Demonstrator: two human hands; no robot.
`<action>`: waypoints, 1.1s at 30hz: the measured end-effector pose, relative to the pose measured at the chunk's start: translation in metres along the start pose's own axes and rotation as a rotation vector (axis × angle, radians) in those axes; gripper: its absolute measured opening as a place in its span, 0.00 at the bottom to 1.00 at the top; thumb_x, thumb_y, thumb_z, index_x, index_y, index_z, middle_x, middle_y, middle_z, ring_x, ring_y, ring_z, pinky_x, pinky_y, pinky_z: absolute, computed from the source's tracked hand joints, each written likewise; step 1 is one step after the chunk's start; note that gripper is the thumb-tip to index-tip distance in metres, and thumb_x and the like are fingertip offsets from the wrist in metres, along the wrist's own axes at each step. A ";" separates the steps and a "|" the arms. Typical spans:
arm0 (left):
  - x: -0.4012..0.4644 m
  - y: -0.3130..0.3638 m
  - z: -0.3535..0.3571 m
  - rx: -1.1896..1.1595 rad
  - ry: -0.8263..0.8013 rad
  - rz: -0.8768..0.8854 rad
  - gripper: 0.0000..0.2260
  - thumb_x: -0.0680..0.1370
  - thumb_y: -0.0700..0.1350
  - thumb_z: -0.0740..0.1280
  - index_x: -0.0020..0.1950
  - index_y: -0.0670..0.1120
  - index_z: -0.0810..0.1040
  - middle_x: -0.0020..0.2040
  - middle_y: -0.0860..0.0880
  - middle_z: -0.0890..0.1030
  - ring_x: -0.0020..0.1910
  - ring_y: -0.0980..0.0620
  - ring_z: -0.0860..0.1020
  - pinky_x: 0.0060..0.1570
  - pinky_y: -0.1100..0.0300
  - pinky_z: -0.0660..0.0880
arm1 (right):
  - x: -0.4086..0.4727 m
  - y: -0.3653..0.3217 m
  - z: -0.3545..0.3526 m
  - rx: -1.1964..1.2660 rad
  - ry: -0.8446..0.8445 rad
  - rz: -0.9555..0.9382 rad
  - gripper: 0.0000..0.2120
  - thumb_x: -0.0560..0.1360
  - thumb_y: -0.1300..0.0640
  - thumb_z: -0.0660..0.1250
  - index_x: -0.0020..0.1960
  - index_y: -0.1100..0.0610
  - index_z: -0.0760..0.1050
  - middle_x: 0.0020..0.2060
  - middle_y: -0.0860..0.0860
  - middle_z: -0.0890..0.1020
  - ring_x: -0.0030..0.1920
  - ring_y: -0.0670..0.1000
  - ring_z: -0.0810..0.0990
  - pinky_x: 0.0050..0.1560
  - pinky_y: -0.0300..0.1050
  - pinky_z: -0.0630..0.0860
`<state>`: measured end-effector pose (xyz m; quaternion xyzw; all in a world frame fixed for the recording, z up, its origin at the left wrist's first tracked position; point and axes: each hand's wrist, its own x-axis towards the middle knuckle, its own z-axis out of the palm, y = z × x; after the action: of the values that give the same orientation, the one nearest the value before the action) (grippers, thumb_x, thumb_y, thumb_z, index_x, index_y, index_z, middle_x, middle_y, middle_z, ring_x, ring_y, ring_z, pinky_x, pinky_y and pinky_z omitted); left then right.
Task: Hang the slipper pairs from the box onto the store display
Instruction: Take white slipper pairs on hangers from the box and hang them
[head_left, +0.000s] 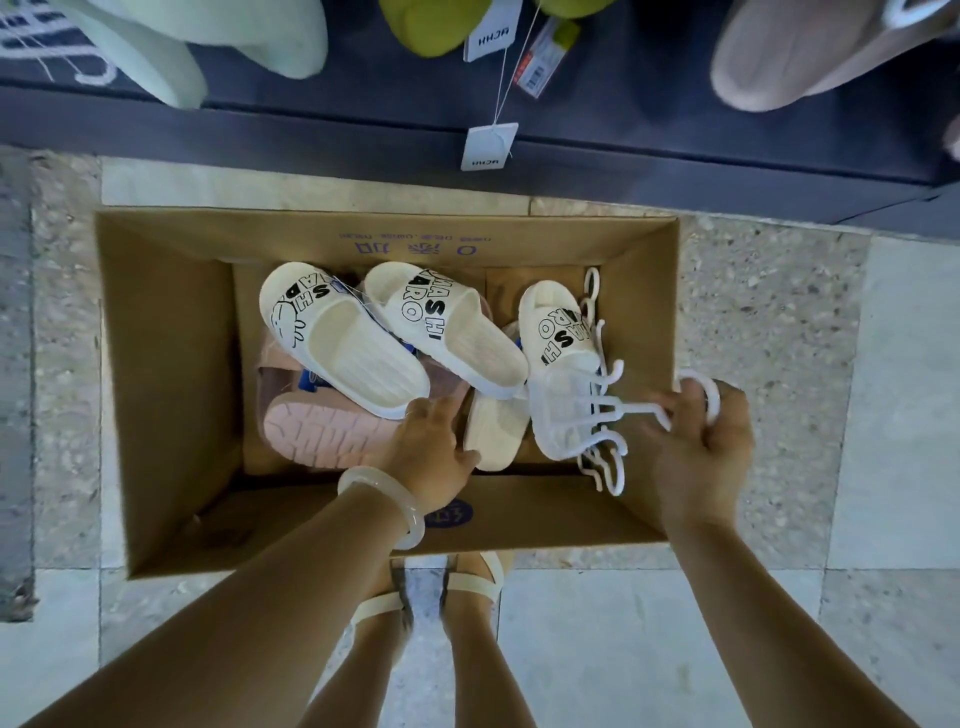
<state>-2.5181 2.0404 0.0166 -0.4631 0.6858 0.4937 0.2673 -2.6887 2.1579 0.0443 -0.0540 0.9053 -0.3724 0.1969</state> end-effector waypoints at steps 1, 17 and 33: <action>0.000 0.001 -0.002 -0.022 0.012 0.015 0.29 0.75 0.50 0.67 0.73 0.50 0.58 0.67 0.45 0.65 0.64 0.45 0.72 0.64 0.50 0.70 | 0.000 -0.007 0.002 0.067 -0.051 0.017 0.07 0.80 0.55 0.58 0.53 0.56 0.73 0.41 0.54 0.81 0.43 0.52 0.81 0.41 0.44 0.81; 0.027 -0.009 -0.003 -0.639 0.123 -0.037 0.18 0.78 0.46 0.64 0.31 0.44 0.61 0.29 0.45 0.67 0.31 0.49 0.67 0.36 0.53 0.68 | 0.000 -0.033 0.103 -0.019 -0.954 0.341 0.15 0.72 0.48 0.69 0.55 0.55 0.74 0.47 0.53 0.82 0.45 0.49 0.82 0.42 0.41 0.78; 0.126 -0.093 -0.090 0.090 0.728 -0.261 0.36 0.68 0.50 0.74 0.71 0.43 0.62 0.73 0.37 0.59 0.70 0.36 0.60 0.70 0.45 0.58 | 0.034 -0.009 0.198 0.085 -0.914 0.260 0.06 0.75 0.60 0.68 0.50 0.61 0.74 0.41 0.55 0.79 0.39 0.52 0.80 0.43 0.44 0.81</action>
<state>-2.4802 1.9023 -0.0944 -0.6793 0.6920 0.2283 0.0870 -2.6420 2.0139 -0.0884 -0.0902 0.7092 -0.3194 0.6220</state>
